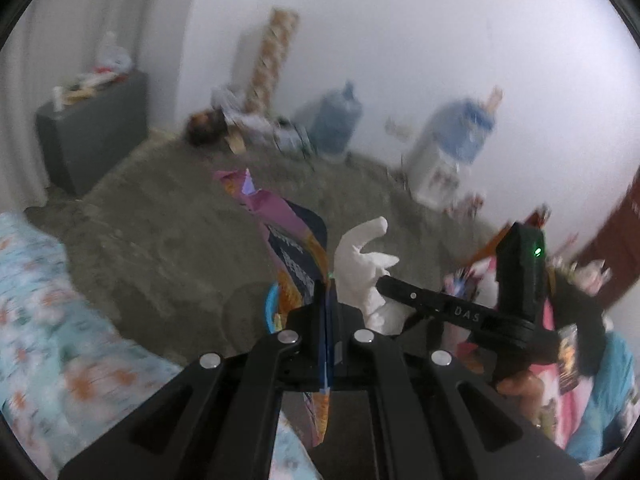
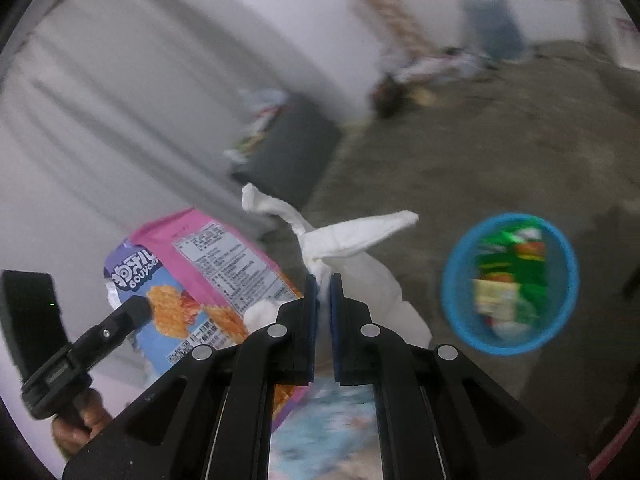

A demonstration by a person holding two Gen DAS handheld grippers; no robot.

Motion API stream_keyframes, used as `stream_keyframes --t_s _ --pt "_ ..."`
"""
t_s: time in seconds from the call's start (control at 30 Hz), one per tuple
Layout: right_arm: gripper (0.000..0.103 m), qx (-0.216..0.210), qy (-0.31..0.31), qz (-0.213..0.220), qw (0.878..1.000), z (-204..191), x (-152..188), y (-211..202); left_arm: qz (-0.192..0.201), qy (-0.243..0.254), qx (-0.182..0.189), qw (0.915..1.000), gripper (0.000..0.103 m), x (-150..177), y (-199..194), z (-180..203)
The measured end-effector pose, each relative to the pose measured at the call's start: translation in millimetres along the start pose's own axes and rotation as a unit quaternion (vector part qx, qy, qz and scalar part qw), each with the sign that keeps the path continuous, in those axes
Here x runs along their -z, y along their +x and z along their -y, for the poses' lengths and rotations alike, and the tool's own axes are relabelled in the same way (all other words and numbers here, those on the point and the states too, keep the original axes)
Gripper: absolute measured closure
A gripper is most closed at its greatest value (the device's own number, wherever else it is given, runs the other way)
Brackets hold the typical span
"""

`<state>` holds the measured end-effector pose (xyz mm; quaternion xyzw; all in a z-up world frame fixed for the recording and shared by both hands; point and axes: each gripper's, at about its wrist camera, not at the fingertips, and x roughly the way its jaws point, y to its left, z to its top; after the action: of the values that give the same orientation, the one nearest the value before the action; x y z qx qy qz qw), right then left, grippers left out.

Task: Collect trash
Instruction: 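Carry the wrapper and tissue over the wastebasket and open both tools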

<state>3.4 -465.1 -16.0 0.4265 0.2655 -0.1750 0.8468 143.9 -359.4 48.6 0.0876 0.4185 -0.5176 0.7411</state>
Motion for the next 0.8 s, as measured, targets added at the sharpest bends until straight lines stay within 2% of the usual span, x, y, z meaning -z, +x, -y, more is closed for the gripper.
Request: stream_keyframes --t_s 0.1,0.23,0.37,0.4,0.43,0.5,0.53,0.63,0.8 --pt "0.098 0.032 0.040 -0.004 0.999 39 2 12 -0.047 0.024 -0.002 0.9986 0.103 -6 68 20" --pt "0.098 0.053 0.101 -0.014 0.993 96 -1 25 -0.084 0.053 -0.015 0.9950 0.103 -12 138 34" --pt "0.093 0.058 0.157 -0.019 0.986 140 -10 50 -0.108 0.058 -0.023 0.9922 0.103 -13 198 39" --pt "0.091 0.056 0.176 -0.023 0.983 155 -9 59 -0.112 0.055 -0.023 0.9919 0.103 -12 215 39" --pt "0.082 0.055 0.183 -0.027 0.981 161 -8 59 -0.121 0.051 -0.020 0.9912 0.101 -10 229 38" --pt "0.067 0.082 0.213 -0.048 0.972 185 -4 72 -0.160 0.029 -0.011 0.9866 0.087 -3 257 35" --pt "0.066 0.095 0.225 -0.055 0.968 194 -2 75 -0.173 0.021 -0.011 0.9847 0.075 1 265 35" --pt "0.061 0.114 0.240 -0.065 0.962 208 7 77 -0.176 0.006 -0.012 0.9844 0.070 7 269 32" --pt "0.058 0.123 0.235 -0.058 0.962 204 12 64 -0.166 0.021 -0.016 0.9858 0.062 5 249 34"
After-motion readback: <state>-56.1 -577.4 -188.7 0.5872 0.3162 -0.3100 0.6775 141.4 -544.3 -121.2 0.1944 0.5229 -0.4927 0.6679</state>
